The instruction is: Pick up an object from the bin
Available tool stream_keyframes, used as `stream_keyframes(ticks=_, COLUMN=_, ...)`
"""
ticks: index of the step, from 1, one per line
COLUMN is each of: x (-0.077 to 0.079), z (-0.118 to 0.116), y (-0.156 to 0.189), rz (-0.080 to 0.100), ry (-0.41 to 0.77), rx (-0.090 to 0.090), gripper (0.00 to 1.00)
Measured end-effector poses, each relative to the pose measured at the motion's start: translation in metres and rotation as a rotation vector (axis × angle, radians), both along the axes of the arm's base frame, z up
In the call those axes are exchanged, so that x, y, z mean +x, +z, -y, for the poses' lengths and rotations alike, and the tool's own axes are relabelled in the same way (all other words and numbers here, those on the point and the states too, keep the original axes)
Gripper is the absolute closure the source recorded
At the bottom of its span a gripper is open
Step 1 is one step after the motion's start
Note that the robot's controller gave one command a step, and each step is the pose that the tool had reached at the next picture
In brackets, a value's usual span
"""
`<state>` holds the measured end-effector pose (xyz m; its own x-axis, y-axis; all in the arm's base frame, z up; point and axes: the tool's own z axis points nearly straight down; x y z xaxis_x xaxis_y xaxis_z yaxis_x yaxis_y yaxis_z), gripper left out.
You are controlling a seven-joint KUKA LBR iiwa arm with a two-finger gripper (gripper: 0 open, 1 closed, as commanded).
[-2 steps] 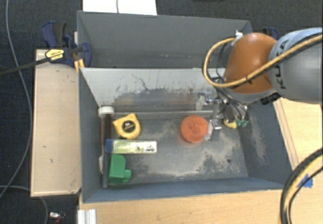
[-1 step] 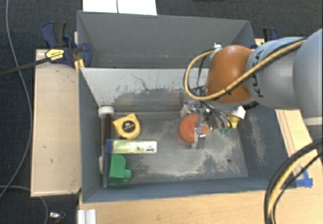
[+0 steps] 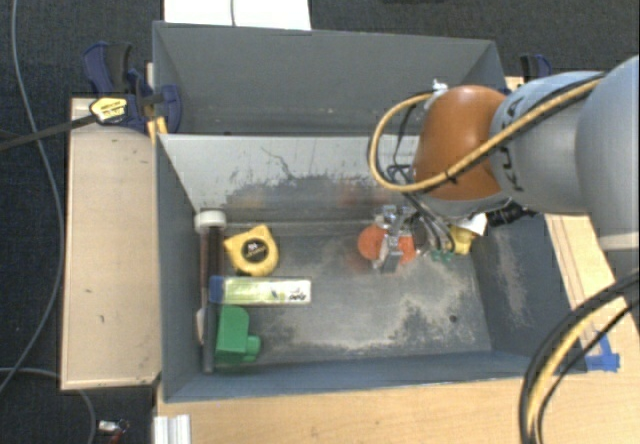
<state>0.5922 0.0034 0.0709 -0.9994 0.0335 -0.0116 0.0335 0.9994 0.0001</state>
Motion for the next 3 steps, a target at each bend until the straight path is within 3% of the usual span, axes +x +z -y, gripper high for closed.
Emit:
stream_keyframes(ticks=1, x=0.0, z=0.0, y=0.0, rz=0.0, ry=0.001, rx=0.0, gripper=1.0)
stream_keyframes(ticks=2, x=-0.02, z=0.012, y=0.053, rz=-0.004, ry=0.007, rx=0.0, gripper=1.0)
stream_keyframes(ticks=3, x=-0.024, z=-0.006, y=0.134, rz=-0.002, ry=0.047, rx=0.0, gripper=1.0)
